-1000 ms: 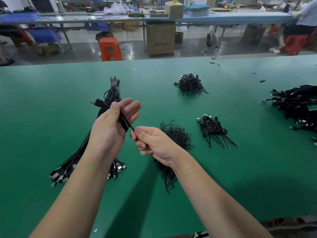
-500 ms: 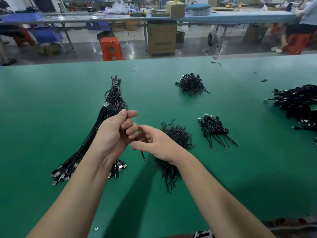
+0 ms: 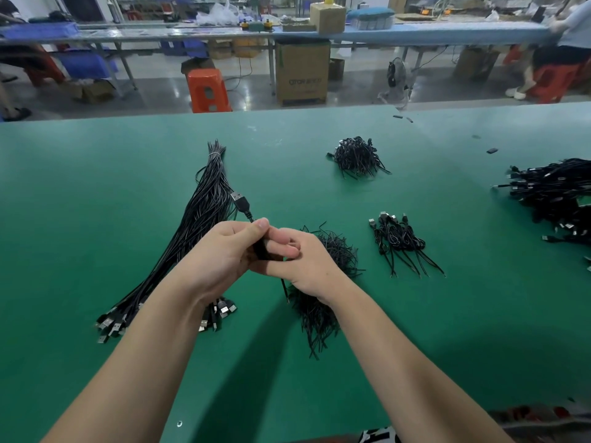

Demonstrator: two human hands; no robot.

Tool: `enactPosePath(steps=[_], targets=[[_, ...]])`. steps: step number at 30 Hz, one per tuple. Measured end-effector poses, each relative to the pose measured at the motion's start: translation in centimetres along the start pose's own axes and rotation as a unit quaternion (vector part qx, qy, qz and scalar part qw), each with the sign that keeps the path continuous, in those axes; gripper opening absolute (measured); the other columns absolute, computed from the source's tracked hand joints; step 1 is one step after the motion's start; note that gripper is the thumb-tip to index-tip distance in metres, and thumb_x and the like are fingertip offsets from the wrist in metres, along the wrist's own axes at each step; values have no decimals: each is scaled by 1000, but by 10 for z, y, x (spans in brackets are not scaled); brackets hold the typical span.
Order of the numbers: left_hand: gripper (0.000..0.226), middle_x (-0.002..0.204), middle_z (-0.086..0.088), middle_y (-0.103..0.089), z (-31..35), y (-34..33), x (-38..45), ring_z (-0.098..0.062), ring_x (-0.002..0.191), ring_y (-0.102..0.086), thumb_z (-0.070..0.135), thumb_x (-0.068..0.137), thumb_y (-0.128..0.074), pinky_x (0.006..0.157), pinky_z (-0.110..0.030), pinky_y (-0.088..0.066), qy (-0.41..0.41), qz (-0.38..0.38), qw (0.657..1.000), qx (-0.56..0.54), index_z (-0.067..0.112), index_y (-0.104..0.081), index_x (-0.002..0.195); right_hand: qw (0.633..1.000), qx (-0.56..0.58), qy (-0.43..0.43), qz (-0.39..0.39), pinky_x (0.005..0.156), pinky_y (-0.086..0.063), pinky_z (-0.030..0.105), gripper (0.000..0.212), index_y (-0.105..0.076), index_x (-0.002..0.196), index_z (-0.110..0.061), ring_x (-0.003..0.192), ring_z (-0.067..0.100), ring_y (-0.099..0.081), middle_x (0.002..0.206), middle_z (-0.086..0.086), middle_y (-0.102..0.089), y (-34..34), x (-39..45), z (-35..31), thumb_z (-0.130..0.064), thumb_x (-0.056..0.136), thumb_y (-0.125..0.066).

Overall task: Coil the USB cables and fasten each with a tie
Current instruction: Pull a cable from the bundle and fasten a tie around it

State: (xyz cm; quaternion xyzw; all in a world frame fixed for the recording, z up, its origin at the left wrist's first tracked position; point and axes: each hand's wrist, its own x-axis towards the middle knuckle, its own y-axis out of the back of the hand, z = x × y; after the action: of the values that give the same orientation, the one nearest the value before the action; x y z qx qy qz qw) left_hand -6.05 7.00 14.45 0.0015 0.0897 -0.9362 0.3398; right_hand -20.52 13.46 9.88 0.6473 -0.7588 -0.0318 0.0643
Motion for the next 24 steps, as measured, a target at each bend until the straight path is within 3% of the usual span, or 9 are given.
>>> enactPosePath(steps=[2, 4, 7, 9, 11, 14, 18, 20, 24], targets=[[41, 92, -24, -74, -1, -3, -1, -32, 96, -72, 25, 105, -45, 99, -51, -52, 16, 54, 996, 70, 5, -74, 85, 997, -80, -4, 19, 69, -50, 30, 29, -61, 86, -18, 66, 9, -52, 71, -9, -57, 0, 0, 3, -26, 75, -86], [41, 81, -11, -77, -2, -13, -1, -27, 87, -71, 26, 107, -42, 95, -45, -53, 14, 119, 975, 185, 10, -71, 82, 993, -115, -13, 29, 68, -51, 22, 28, -55, 82, -29, 64, 0, -54, 69, -19, -60, -5, 1, 4, -27, 79, -83], [40, 70, 2, -67, -4, -31, -2, -26, 77, -61, 30, 105, -44, 67, -34, -45, -20, 210, 897, 389, 16, -68, 76, 983, -166, 14, 76, 58, -37, 18, 30, -45, 80, -36, 56, -6, -48, 65, -17, -55, -14, 3, 3, -18, 86, -69], [39, 87, -1, -55, -8, -33, -1, -29, 94, -50, 30, 104, -44, 81, -38, -41, -54, 245, 833, 494, 11, -68, 81, 974, -189, 41, 119, 57, -32, 24, 22, -45, 86, -33, 58, -2, -47, 70, -13, -54, -14, 2, 0, -23, 91, -64], [38, 99, -4, -44, -10, -27, 0, -31, 106, -42, 30, 104, -43, 97, -41, -35, -65, 268, 813, 513, 9, -65, 84, 966, -222, 58, 117, 59, -32, 30, 17, -47, 97, -23, 64, 10, -49, 75, -10, -56, -10, -1, -2, -33, 96, -62], [40, 90, -2, -44, -12, -20, -1, -30, 93, -49, 32, 105, -38, 83, -40, -39, -59, 259, 813, 518, 7, -62, 85, 935, -343, 74, 63, 62, -28, 36, 23, -47, 114, -13, 72, 26, -49, 86, 3, -60, -10, -5, 2, -33, 103, -49], [47, 66, 3, -39, -12, -17, -4, -26, 66, -43, 44, 102, -31, 59, -37, -26, -76, 242, 745, 616, 19, -33, 62, 914, -395, 77, 45, 64, -27, 37, 12, -46, 113, -8, 83, 36, -58, 94, 14, -64, -15, -9, 11, -16, 103, -45], [49, 61, 2, -47, -10, -8, -2, -23, 60, -48, 54, 98, -35, 52, -37, -28, -52, 230, 754, 612, 19, -41, 64, 917, -387, 76, 50, 64, -27, 37, 14, -46, 110, -8, 82, 38, -59, 92, 16, -65, -19, -12, 13, -20, 106, -41], [30, 66, 5, -63, -3, 11, -1, -7, 63, -57, 58, 86, -57, 59, -27, -44, -43, 146, 824, 545, 29, -65, 86, 904, -419, 71, 39, 64, -32, 38, 30, -47, 123, -7, 84, 40, -63, 96, 18, -68, -22, -13, 18, -29, 109, -31]])
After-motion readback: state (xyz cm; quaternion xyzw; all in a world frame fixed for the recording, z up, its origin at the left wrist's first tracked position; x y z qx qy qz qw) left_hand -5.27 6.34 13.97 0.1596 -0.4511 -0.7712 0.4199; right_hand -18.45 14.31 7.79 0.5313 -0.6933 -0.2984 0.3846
